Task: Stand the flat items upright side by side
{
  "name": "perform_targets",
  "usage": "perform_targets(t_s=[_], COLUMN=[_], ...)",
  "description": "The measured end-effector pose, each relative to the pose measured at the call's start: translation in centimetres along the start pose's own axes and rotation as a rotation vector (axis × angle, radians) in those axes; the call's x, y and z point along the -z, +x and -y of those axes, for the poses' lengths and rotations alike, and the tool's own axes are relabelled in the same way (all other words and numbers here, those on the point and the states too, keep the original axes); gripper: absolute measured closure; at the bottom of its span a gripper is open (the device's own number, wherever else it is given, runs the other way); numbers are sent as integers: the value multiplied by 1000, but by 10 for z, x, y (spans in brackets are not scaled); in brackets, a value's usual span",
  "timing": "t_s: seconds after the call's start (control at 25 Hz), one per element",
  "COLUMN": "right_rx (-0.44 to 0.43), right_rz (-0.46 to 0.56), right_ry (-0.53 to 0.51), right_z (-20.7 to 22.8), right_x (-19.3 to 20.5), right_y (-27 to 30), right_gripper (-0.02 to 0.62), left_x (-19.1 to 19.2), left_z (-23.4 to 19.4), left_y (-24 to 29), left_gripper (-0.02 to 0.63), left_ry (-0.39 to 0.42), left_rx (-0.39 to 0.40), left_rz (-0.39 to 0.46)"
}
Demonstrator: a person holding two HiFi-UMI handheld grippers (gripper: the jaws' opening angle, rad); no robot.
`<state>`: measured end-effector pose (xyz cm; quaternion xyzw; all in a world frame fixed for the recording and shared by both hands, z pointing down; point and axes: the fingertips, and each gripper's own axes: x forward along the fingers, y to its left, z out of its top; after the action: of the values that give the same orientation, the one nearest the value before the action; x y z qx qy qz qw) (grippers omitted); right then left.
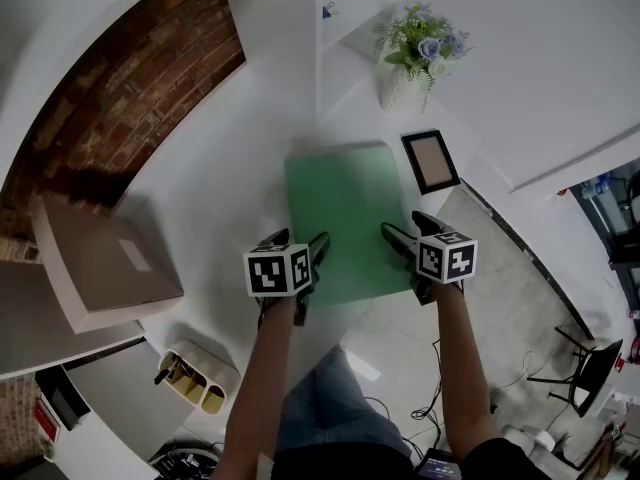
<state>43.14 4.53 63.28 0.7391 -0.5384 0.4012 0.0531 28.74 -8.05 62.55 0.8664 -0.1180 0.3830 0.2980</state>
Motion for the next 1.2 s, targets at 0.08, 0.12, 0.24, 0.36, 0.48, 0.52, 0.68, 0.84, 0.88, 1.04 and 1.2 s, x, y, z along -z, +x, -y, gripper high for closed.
perform_targets(t_s=[0.08,0.12,0.24,0.36,0.48,0.52,0.68,0.84,0.88,1.04,1.2], right_rx=[-5,-6,-20,-42,-56,-61,-63,-23,-21,-21,-16], right_rz=[-39,-58,-99,-118,-130,-135,-135,-105,-95,-38,51], right_ry=[15,20,26,45,66,74,77,59,55,33,-12], right_z=[3,5,8,8,8,8,5,5,4,-3,-18], right_x=[3,5,9,11,12,12,13,12,12,4,-12], right_y=[3,4,8,11,12,13,13,9,8,-2,-18], right_gripper=[261,261,261,261,261,261,262,272,273,279,287], left_x=[2,3,6,8,9,9,9,7,6,-5,-23], left_z=[1,1,2,1,0,0,-2,-2,-1,5,14], left_y=[4,7,12,15,17,18,22,22,21,11,-11], left_gripper=[258,258,258,258,258,258,259,259,261,261,261], left_ry=[-6,-11,-31,-33,-18,-13,-18,10,16,77,172], left_rx=[17,25,43,43,38,37,17,-21,-22,-32,-54], left_rz=[-30,-42,-63,-75,-89,-96,-89,-58,-50,6,89])
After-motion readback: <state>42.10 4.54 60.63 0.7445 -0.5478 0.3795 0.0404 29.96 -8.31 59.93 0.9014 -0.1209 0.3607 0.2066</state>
